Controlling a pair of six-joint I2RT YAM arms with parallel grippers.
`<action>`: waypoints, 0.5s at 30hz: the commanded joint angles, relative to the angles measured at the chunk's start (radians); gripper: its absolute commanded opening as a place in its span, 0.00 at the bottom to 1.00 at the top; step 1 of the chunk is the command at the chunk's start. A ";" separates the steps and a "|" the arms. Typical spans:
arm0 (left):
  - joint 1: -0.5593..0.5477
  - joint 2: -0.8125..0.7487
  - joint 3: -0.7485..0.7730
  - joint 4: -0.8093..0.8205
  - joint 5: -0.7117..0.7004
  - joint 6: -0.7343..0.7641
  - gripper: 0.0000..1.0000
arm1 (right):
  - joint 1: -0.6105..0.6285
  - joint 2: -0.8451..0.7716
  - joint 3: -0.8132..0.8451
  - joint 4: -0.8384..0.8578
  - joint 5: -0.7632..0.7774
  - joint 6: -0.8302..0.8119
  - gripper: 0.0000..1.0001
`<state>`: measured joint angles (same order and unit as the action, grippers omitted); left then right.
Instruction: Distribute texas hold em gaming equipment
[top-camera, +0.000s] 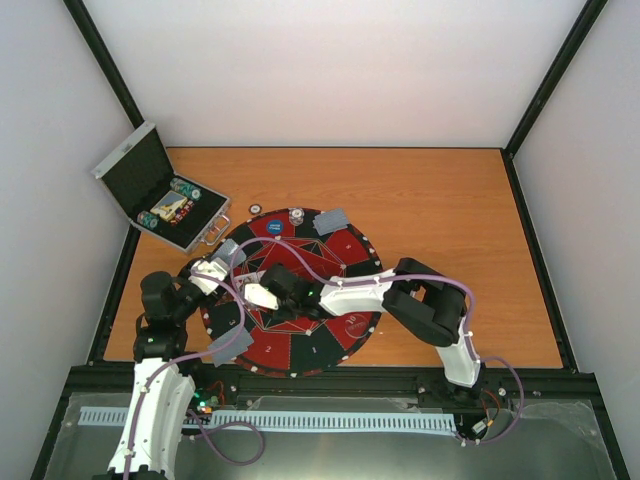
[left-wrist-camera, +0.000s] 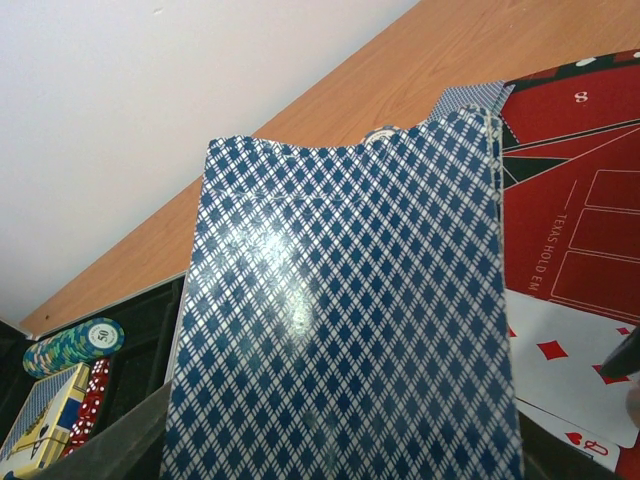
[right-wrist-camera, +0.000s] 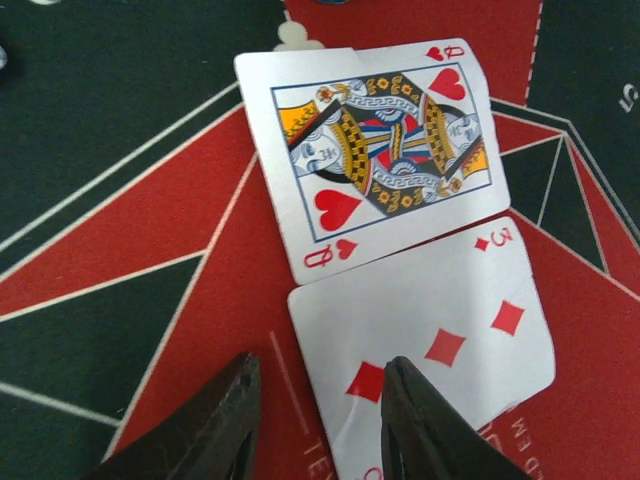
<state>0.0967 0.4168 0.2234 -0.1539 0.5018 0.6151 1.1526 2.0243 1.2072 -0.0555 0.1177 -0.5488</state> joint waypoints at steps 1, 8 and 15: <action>0.009 -0.002 0.006 0.030 0.014 -0.012 0.56 | 0.019 -0.056 -0.033 -0.048 -0.070 0.024 0.37; 0.009 -0.004 0.007 0.029 0.015 -0.012 0.56 | -0.033 -0.241 -0.160 0.084 -0.153 0.103 0.59; 0.011 -0.007 0.008 0.023 0.026 -0.004 0.56 | -0.283 -0.387 -0.163 0.102 -0.570 0.350 1.00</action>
<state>0.1001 0.4168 0.2234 -0.1539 0.5022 0.6147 1.0023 1.6989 1.0279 -0.0090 -0.1673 -0.3840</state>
